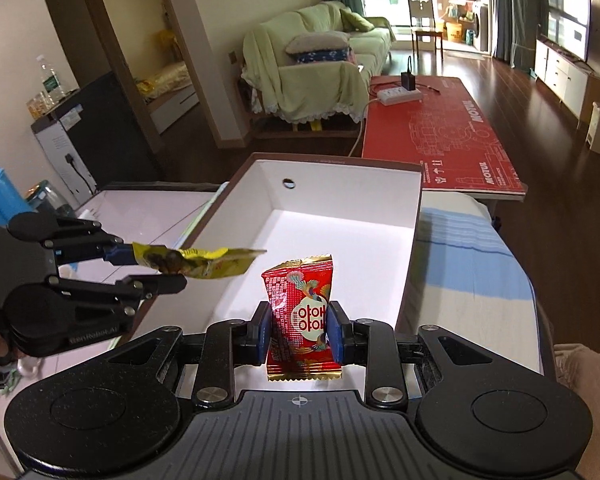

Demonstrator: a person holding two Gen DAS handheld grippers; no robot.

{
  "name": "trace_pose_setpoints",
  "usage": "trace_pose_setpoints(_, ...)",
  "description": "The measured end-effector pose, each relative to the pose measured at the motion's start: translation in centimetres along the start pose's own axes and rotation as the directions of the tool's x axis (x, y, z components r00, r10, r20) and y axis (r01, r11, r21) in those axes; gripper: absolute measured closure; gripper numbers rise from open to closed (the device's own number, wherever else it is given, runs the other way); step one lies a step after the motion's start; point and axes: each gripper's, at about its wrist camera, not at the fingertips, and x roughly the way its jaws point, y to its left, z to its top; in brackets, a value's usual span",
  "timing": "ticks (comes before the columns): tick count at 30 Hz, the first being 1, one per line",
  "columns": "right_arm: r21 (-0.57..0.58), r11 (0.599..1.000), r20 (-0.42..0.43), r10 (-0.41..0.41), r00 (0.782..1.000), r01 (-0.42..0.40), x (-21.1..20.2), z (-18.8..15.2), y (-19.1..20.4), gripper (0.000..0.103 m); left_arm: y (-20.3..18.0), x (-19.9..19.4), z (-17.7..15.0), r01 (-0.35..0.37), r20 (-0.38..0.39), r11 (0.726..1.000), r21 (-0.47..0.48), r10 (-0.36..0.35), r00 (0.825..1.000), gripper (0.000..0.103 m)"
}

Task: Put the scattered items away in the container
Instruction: 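Carry the yellow packet and red candy packet over the box with both tools, then open both tools to drop the two packets into the box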

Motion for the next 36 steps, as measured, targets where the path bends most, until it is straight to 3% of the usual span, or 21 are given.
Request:
trace_pose_setpoints(9,0.013,1.0,-0.035,0.009,0.999,-0.009,4.8,2.6,-2.9,0.075,0.9,7.5,1.4,0.006,-0.073,1.0,0.012,-0.006,0.997,0.08)
trace_pose_setpoints(15,0.027,1.0,-0.051,0.011,0.999,-0.009,7.6,3.1,-4.7,0.075,1.9,11.6,2.7,-0.001,-0.081,1.0,-0.019,-0.001,0.997,0.079)
trace_pose_setpoints(18,0.021,1.0,-0.057,0.012,0.998,-0.011,8.8,3.5,-5.2,0.075,2.8,12.1,3.8,-0.018,-0.054,0.999,-0.042,0.016,0.998,0.072)
trace_pose_setpoints(22,-0.002,1.0,-0.068,0.012,0.998,-0.012,10.3,3.7,-5.4,0.075,3.8,12.2,4.9,-0.026,-0.03,0.999,-0.035,0.025,0.999,0.072)
trace_pose_setpoints(34,-0.144,0.988,-0.057,-0.056,0.997,0.048,14.7,4.7,-4.9,0.074,5.3,12.8,6.3,-0.023,-0.07,0.999,-0.049,0.02,0.997,0.066)
trace_pose_setpoints(36,-0.164,0.983,-0.028,-0.087,0.996,0.081,14.8,4.6,-4.8,0.033,5.3,12.8,6.2,-0.025,-0.078,0.998,-0.049,0.021,0.997,0.063)
